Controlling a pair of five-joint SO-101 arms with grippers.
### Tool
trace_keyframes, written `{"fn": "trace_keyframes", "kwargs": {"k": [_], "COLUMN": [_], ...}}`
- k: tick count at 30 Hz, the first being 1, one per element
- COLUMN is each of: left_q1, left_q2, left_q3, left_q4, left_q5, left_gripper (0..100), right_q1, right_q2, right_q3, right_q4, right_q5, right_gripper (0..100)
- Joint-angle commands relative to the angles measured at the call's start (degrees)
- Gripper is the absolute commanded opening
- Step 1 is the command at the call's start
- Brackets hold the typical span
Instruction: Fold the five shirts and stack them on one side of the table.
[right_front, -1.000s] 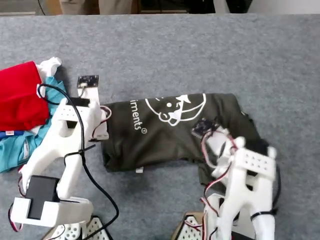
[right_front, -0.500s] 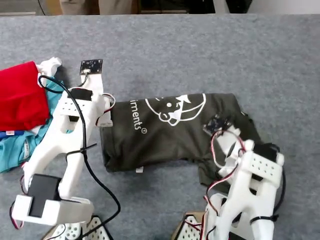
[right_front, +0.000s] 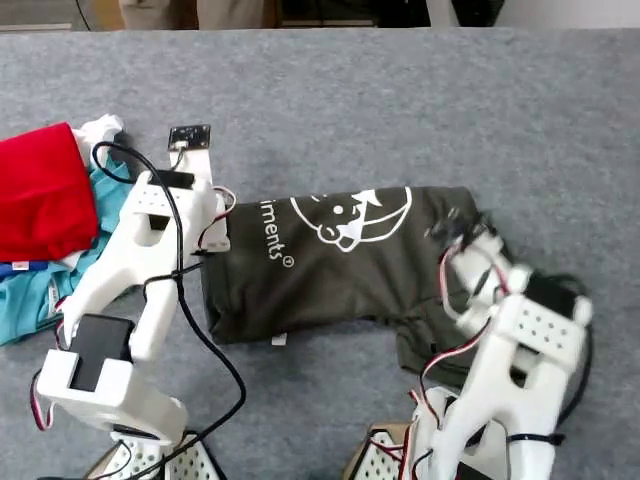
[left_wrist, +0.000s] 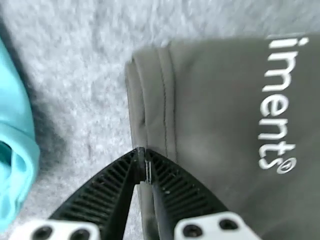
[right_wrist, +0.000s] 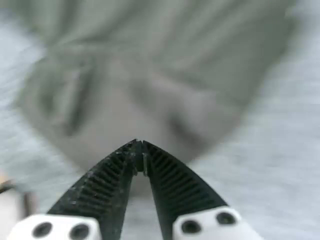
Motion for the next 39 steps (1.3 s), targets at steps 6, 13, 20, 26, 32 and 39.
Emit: {"fn": "trace_keyframes", "kwargs": {"k": [6,13,20,26,32,39], "left_q1": [-0.79,-0.7,-4.04,-4.13,-3.52,-2.55], "left_q2": [9.27,18.68,22.99,22.55,20.0,7.34], "left_q3": [-10.81,-17.58,-22.68,-22.51,-25.58,-24.62], "left_q4": [-1.85,-3.69,-3.87,-3.87,2.11,8.88], "left_q5": [7.12,8.0,10.37,9.05,7.03,6.68], "left_gripper": [2,2,2,2,2,2], "right_q1": [-9.36,-10.15,-7.87,-5.58,-5.23,-5.23], "right_q2": [17.71,45.32,72.13,77.49,77.41,77.41], "right_q3": [-21.41,-37.32,-58.15,-76.53,-88.57,-104.57], "right_q4": [-11.69,-19.6,-17.32,-1.32,11.16,22.86], "right_q5": [-7.91,-14.42,-14.42,-14.33,-14.07,-14.33], "right_gripper": [0.3,0.3,0.2,0.2,0.2,0.2]}}
